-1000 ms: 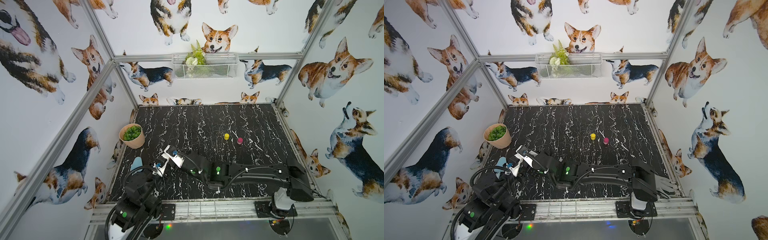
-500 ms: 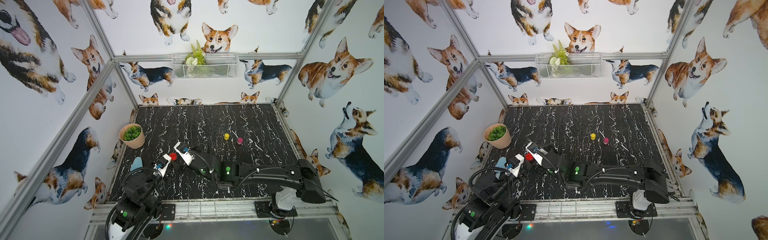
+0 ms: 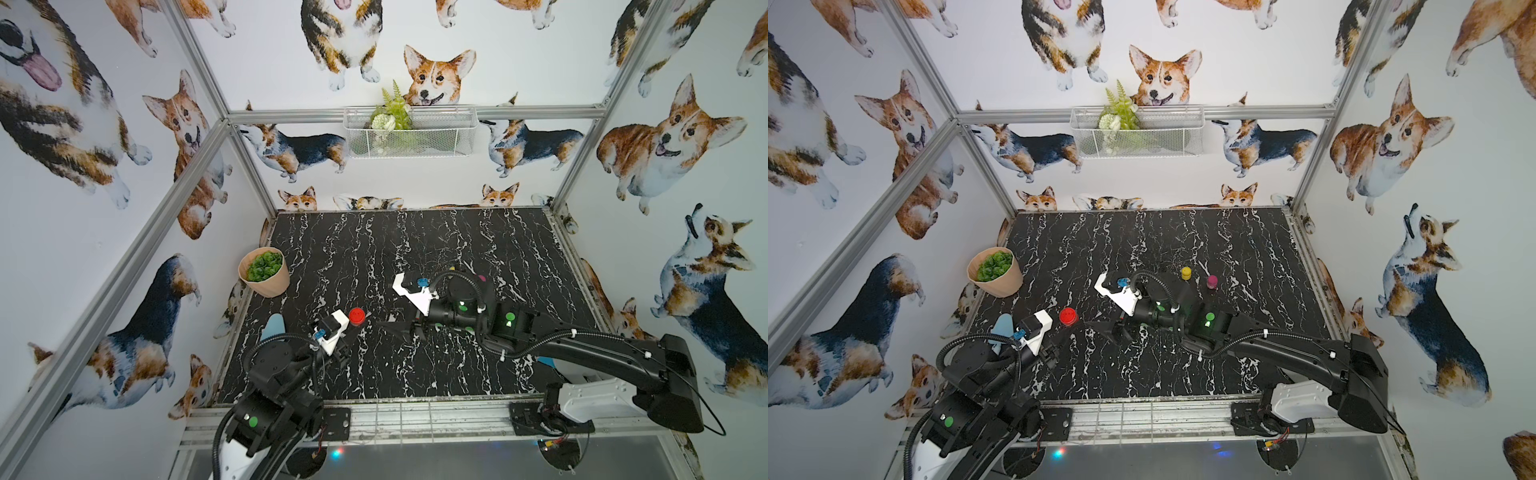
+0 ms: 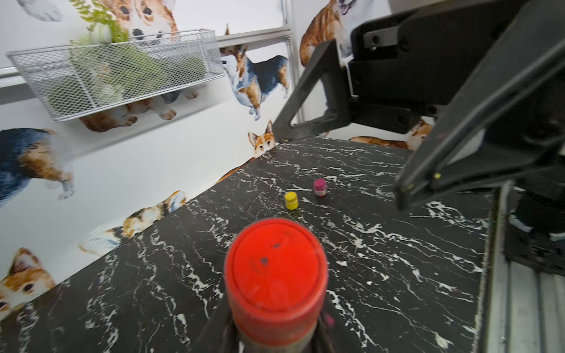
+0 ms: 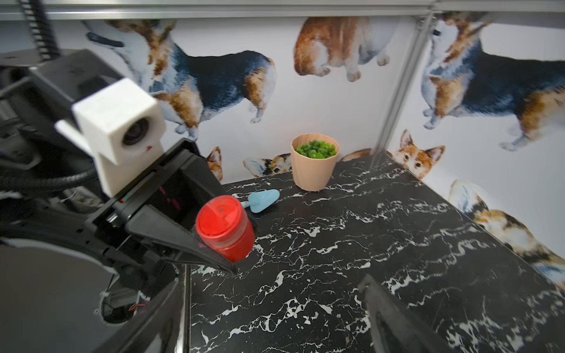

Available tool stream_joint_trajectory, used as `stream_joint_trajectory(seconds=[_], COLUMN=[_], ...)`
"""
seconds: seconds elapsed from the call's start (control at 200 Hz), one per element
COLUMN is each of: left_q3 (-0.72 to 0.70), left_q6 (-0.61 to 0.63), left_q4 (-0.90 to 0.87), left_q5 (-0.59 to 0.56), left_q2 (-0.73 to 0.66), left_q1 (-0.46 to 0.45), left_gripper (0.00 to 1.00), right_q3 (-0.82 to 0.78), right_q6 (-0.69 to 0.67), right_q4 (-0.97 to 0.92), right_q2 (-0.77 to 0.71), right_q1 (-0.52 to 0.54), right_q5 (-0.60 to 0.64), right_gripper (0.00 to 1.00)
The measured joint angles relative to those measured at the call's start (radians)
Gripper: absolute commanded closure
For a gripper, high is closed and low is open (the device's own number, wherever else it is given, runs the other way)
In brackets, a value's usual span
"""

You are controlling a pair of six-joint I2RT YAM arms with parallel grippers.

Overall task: Close the paint jar lid
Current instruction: Screw the lid onto the paint jar.

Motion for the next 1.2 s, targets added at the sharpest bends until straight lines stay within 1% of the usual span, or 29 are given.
stream_joint_trajectory(seconds=[0.1,0.19,0.255,0.37,0.446,0.591,0.831,1.011,1.076,1.091,1.202], left_q3=[0.0,0.0,-0.001,-0.002,-0.002,-0.002,-0.002,-0.002,-0.002,-0.002,-0.002], left_q6=[-0.023,-0.037,-0.044,-0.051,-0.051,-0.051,-0.051,-0.051,-0.051,-0.051,-0.051], left_q4=[0.022,0.031,0.035,0.036,0.036,0.036,0.036,0.036,0.036,0.036,0.036], left_q5=[0.082,0.13,0.151,0.166,0.166,0.166,0.165,0.165,0.164,0.164,0.164], left_q2=[0.011,0.017,0.017,0.017,0.012,0.01,0.008,0.008,0.008,0.008,0.008], left_q1=[0.0,-0.001,-0.001,-0.002,-0.002,-0.002,-0.002,-0.002,-0.002,-0.002,-0.002], left_gripper=[0.73,0.73,0.73,0.73,0.73,0.73,0.72,0.73,0.73,0.73,0.72], right_q3=[0.068,0.154,0.192,0.203,0.211,0.212,0.219,0.22,0.224,0.225,0.227], right_q6=[-0.05,-0.105,-0.135,-0.14,-0.139,-0.14,-0.14,-0.14,-0.14,-0.14,-0.14], right_q4=[-0.04,-0.098,-0.127,-0.149,-0.153,-0.148,-0.135,-0.114,-0.106,-0.105,-0.1], right_q2=[0.03,0.081,0.114,0.164,0.185,0.198,0.226,0.24,0.244,0.244,0.245], right_q1=[-0.08,-0.099,-0.098,-0.1,-0.095,-0.072,-0.052,-0.047,-0.048,-0.048,-0.048], right_q5=[-0.236,-0.401,-0.486,-0.576,-0.598,-0.586,-0.544,-0.54,-0.538,-0.537,-0.532], right_gripper=[0.11,0.19,0.28,0.28,0.28,0.28,0.32,0.36,0.36,0.4,0.45])
